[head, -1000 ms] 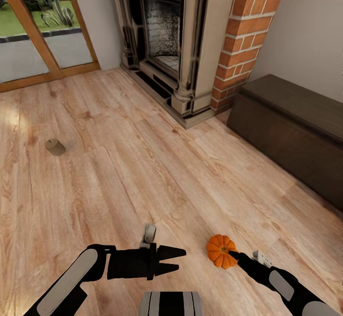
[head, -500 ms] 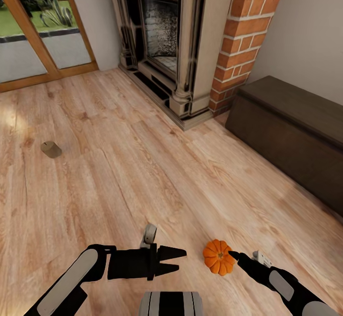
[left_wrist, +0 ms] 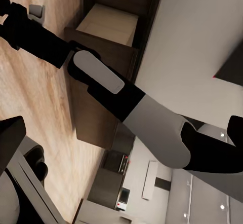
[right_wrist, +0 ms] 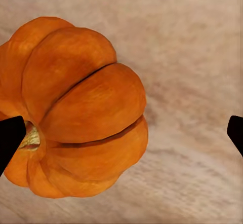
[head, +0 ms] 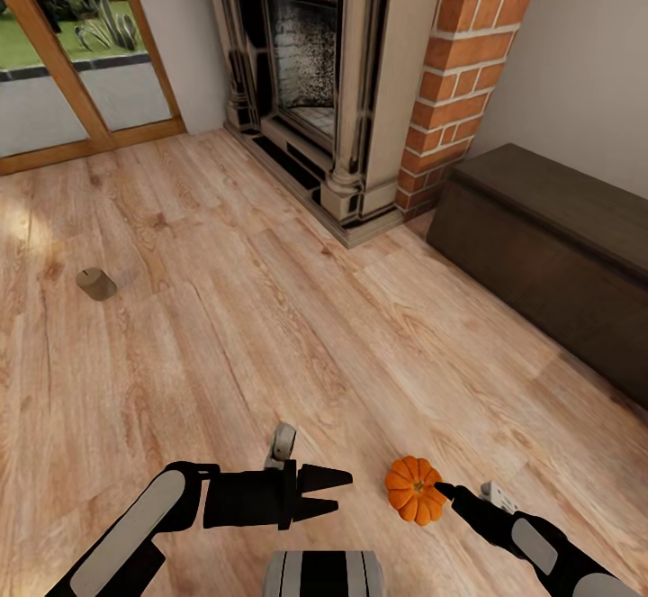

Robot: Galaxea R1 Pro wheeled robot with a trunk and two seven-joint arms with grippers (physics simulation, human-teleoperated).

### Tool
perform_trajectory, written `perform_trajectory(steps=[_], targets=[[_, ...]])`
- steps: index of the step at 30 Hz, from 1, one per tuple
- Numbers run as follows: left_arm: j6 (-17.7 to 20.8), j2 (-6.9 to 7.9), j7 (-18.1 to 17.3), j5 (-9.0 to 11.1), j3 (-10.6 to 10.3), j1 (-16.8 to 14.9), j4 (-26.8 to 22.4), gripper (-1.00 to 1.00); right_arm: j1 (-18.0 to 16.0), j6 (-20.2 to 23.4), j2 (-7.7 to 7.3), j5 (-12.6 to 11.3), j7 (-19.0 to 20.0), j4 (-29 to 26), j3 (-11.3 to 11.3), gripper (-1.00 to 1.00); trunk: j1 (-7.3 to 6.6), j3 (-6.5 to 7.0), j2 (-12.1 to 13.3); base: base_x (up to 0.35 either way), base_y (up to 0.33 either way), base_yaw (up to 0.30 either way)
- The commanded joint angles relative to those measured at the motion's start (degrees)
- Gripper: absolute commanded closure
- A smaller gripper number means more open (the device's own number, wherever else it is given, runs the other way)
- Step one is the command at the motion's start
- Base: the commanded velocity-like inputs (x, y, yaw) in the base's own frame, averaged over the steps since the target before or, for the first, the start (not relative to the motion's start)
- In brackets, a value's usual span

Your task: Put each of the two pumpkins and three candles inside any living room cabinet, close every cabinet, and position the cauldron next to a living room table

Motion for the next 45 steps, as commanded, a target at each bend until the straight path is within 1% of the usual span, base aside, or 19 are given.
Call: perform_trajectory(steps=[1,8,12,17,24,28,30,31,33,37,42,44,45], targets=[[0.06,0.05,0.33,0.43,-0.06,-0.04,-0.03,-1.0,-0.02,0.18,-0.04,-0.29,0.1,-0.03,0.2,-1.0,-0.01,-0.04,-0.01,0.0,0.0,0.0],[0.05,0.13,0.33,0.43,-0.06,-0.04,-0.04,-1.0,-0.02,0.1,-0.04,-0.22,0.67,-0.02,0.2,-1.0,-0.01,-0.04,-0.01,0.0,0.0,0.0],[0.05,0.1,0.26,0.43,-0.06,-0.04,-0.04,-1.0,-0.02,0.06,-0.04,-0.26,1.5,-0.05,0.2,-1.0,0.09,-0.92,-0.07,0.0,0.0,0.0],[0.07,0.15,0.2,0.44,0.0,-0.04,-0.04,-1.0,-0.02,0.03,-0.04,-0.19,4.3,-0.06,0.2,-1.0,0.09,-0.92,-0.07,0.0,0.0,0.0],[0.07,0.31,-0.16,0.47,0.04,-0.04,-0.13,-1.0,-0.02,-0.15,-0.04,-0.12,5.04,-0.3,0.19,-1.0,0.09,-0.92,-0.07,0.0,0.0,0.0],[0.15,0.55,-0.26,0.49,0.55,-0.04,-0.2,-1.0,-0.02,-0.32,-0.04,-0.07,5.97,-0.39,0.19,-1.0,0.09,-0.92,-0.07,0.0,0.0,0.0],[0.15,1.45,-0.3,0.59,0.76,-0.04,-0.24,-1.0,-0.02,-0.34,-0.04,-0.04,6.18,-0.4,0.2,-1.0,0.09,-0.92,-0.07,0.0,0.0,0.0],[0.16,2.3,-0.34,0.8,0.89,-0.04,-0.27,-1.0,-0.02,-0.37,-0.04,-0.03,6.25,-0.38,0.2,-1.0,0.09,-0.92,-0.07,0.0,0.0,0.0],[0.16,3.37,-0.36,0.95,1.11,-0.04,-0.24,-1.0,-0.02,-0.41,-0.04,-0.03,6.3,-0.34,0.2,-1.0,0.09,-0.92,-0.07,0.0,0.0,0.0],[0.16,5.63,-0.37,1.08,4.54,-0.02,-0.13,-1.0,-0.02,-0.43,-0.04,-0.07,6.33,-0.32,0.18,-1.0,0.09,-0.92,-0.07,0.0,0.0,0.0],[0.16,7.43,-0.32,0.93,5.89,0.04,0.23,-1.0,-0.02,-0.43,-0.04,-0.1,6.33,-0.32,0.19,-1.0,0.09,-0.92,-0.07,0.0,0.0,0.0],[0.13,8.63,-0.31,0.86,6.3,0.03,0.43,-1.0,-0.02,-0.43,-0.04,-0.1,6.33,-0.32,0.19,-1.0,0.09,-0.92,-0.07,0.0,0.0,0.0],[0.11,9.24,-0.32,0.87,6.83,0.04,0.52,-1.0,-0.02,-0.43,-0.04,-0.11,6.33,-0.32,0.19,-1.0,0.09,-0.92,-0.07,0.0,0.0,0.0]])
